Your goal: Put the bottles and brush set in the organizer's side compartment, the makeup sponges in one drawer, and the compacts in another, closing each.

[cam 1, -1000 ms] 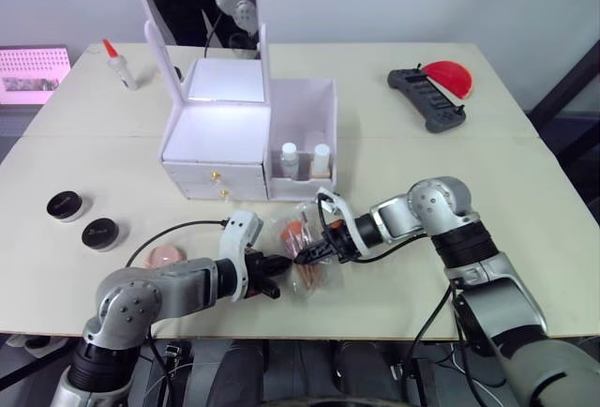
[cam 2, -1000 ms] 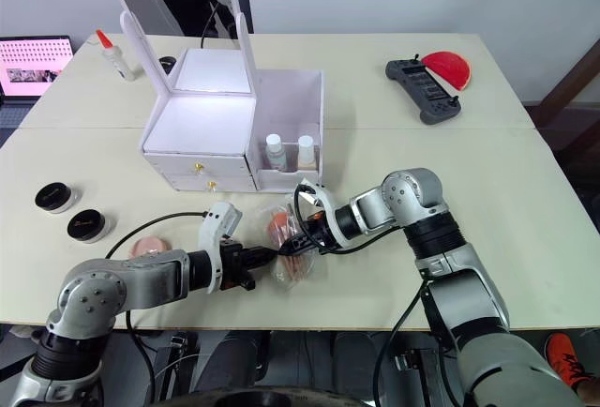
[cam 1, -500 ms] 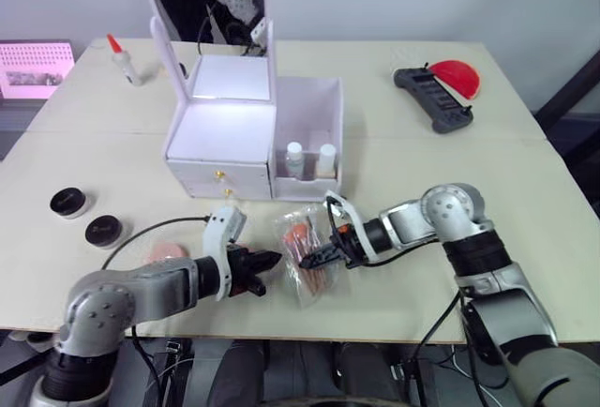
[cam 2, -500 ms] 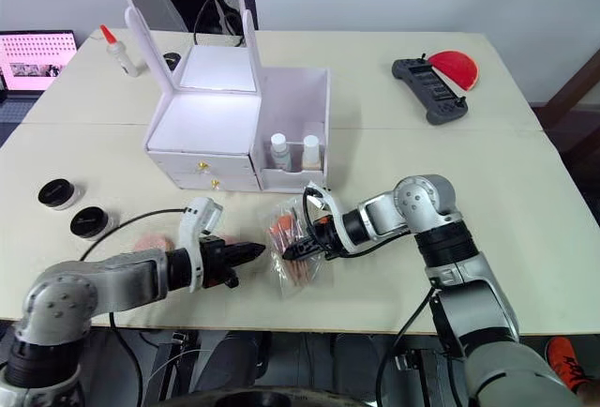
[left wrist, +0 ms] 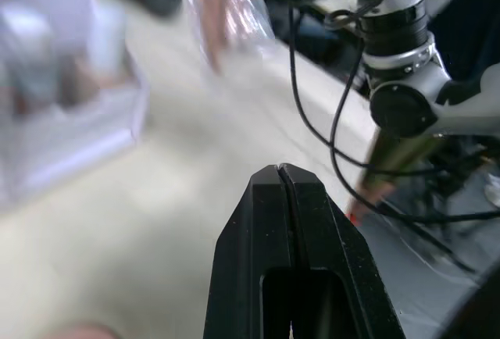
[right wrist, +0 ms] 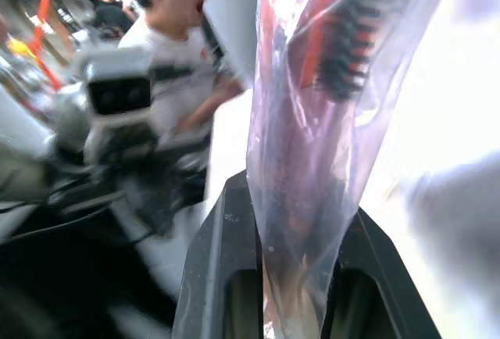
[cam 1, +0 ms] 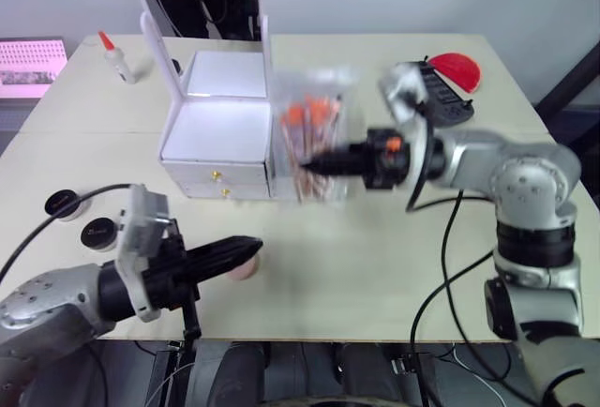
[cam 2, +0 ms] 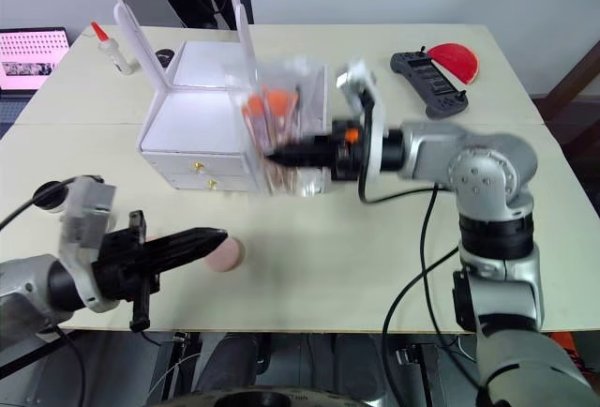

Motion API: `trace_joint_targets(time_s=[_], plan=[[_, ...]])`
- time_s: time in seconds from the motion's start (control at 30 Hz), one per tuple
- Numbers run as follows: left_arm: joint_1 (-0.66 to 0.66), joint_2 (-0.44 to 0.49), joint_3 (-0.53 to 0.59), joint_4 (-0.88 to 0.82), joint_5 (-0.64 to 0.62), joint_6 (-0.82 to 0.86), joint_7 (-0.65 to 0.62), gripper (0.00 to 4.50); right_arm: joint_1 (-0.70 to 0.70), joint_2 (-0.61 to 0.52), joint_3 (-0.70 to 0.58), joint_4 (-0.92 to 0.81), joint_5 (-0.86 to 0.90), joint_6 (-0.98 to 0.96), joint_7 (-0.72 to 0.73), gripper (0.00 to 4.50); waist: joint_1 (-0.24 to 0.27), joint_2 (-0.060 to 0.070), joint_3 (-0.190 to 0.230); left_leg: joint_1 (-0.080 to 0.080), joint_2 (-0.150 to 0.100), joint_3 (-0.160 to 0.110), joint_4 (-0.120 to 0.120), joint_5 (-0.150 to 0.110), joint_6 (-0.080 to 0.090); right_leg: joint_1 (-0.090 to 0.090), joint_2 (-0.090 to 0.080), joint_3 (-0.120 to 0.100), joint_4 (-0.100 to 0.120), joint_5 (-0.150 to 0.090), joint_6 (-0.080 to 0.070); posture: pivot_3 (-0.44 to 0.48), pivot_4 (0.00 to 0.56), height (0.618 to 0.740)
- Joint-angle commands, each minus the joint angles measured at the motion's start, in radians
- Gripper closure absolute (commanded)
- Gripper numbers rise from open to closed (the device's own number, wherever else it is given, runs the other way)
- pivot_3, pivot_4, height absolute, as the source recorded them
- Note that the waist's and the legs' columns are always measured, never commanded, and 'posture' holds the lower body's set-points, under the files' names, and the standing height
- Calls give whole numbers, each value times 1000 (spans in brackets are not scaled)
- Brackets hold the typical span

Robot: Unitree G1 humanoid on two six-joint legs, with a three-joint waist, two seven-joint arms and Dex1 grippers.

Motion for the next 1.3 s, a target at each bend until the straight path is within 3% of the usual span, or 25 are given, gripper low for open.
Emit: trace_joint_targets(time_s=[0.03,0.17,0.27,0.5,0.7,1.3], plan=[[14,-7,20,-17,34,-71,20,4500,-110,32,72,176,-205,-288,95,4292,1,0,0,0,0,-1,0,0,0,0,1,0,0,0,0,0,150,740],[9,-45,-11,2,136,-135,79,4500,-239,104,108,497,-370,-545,153,4292,1,0,0,0,0,-1,0,0,0,0,1,0,0,0,0,0,150,740],[0,-76,4,15,136,-179,113,4500,-324,172,112,743,-456,-711,196,4292,0,0,0,-1,0,0,0,0,-1,0,1,1,0,1,0,0,150,740],[58,-63,31,-20,169,-213,148,4500,-433,218,83,1144,-582,-892,277,4292,0,0,1,-1,0,0,-2,1,-1,-1,1,1,0,1,1,0,150,740],[95,-46,10,-49,202,-225,170,4500,-467,199,49,1269,-627,-915,359,4292,-5,2,2,0,0,0,-1,1,-1,-1,2,1,3,1,1,0,150,740],[55,2,-42,-51,177,-220,209,4500,-446,271,-1,1367,-748,-1018,280,4292,-45,2,2,5,0,-1,1,2,-3,-1,2,2,14,1,1,0,150,740]])
